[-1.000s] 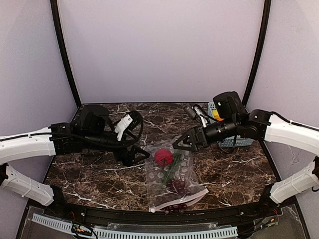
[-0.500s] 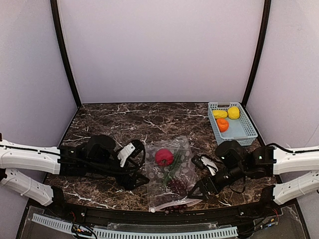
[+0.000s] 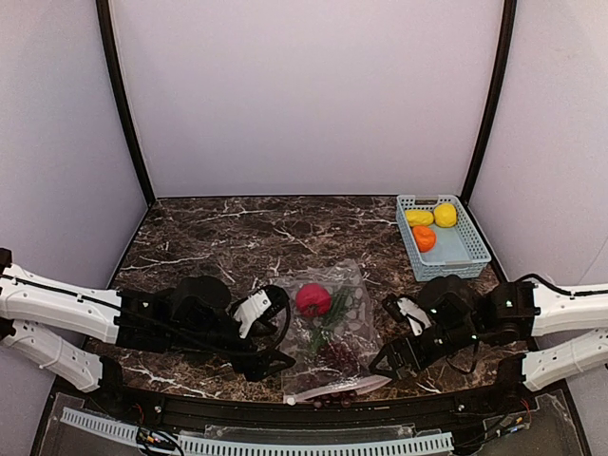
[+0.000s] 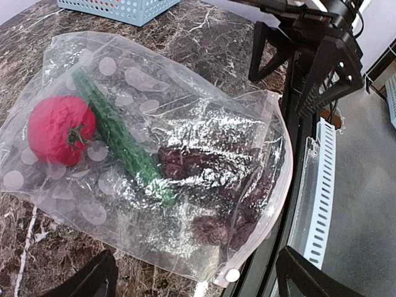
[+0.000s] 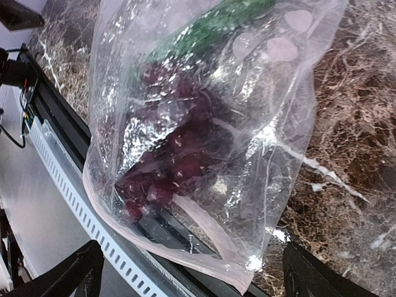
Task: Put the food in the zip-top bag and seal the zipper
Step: Pick up the zipper food storage bag from the corner of the board.
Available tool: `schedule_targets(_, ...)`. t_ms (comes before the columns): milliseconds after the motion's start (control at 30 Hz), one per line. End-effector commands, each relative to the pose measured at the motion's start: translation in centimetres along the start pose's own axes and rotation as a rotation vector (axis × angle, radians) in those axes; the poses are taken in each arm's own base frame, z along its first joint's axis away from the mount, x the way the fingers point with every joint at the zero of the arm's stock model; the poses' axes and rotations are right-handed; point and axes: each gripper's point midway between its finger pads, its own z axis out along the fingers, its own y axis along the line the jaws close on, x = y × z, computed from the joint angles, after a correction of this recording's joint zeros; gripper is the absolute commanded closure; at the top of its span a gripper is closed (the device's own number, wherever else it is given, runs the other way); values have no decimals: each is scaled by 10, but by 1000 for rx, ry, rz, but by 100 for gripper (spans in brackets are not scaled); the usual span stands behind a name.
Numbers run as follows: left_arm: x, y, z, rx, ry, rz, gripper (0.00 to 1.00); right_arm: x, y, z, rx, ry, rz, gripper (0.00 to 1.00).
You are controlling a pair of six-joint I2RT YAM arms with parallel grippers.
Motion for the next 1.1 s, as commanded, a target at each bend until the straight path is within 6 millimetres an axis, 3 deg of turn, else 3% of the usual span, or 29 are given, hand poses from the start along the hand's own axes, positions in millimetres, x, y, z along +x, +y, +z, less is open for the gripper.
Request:
schedule_targets(0, 5, -1, 6, -44, 9, 56, 11, -8, -11, -13, 78, -53, 88, 1)
schedule_targets(133, 8, -3, 12, -71, 20, 80, 12, 13, -22, -2, 86, 3, 155, 3)
schedule_targets(267, 6, -4, 13, -77, 3, 82, 13, 16, -12, 6, -3, 5, 186, 11)
schedule_targets(433, 1, -6, 14, -86, -15, 89, 13, 14, 9, 13, -118, 16, 173, 30)
schedule_targets(533, 2, -7, 15, -99, -13, 96, 12, 11, 17, 16, -133, 41, 163, 52)
schedule_targets(700, -1, -9, 16, -132, -14, 115, 9, -23, 53, -4, -227, -12, 168, 96)
schedule_targets(733, -1, -9, 16, -142, -16, 119, 9, -32, 62, -10, -248, -32, 172, 100)
schedule_targets(900, -6, -9, 15, -169, -39, 86, 6, -81, 99, -41, -326, -153, 161, 100)
schedule_targets(1067, 0, -5, 16, -185, -43, 35, 4, -102, 108, -45, -322, -189, 154, 100)
